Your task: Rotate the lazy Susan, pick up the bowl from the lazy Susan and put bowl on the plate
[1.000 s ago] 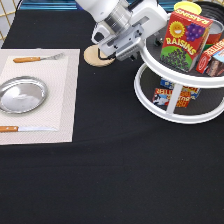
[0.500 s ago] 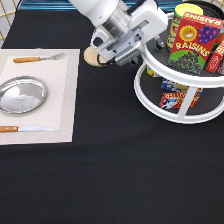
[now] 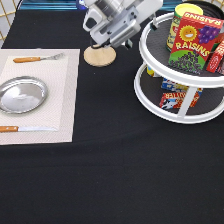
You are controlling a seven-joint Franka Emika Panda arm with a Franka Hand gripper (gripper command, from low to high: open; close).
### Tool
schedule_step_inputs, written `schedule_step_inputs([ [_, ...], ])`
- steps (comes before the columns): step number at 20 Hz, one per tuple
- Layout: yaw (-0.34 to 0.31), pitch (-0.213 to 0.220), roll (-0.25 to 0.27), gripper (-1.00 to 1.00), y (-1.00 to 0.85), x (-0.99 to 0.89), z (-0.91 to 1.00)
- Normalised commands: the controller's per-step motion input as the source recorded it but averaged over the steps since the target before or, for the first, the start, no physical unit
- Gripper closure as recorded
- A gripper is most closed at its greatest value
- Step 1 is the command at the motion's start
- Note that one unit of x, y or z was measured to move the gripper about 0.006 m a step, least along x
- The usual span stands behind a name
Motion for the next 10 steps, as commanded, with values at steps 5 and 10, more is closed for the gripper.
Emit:
schedule_step_inputs([
  [5,0.042,-0.019,-0.123,-1.00,0.30,-0.77,0.00],
  [10,0.004,-0.014,-0.125,-1.00,0.48,-0.56,-0.09],
])
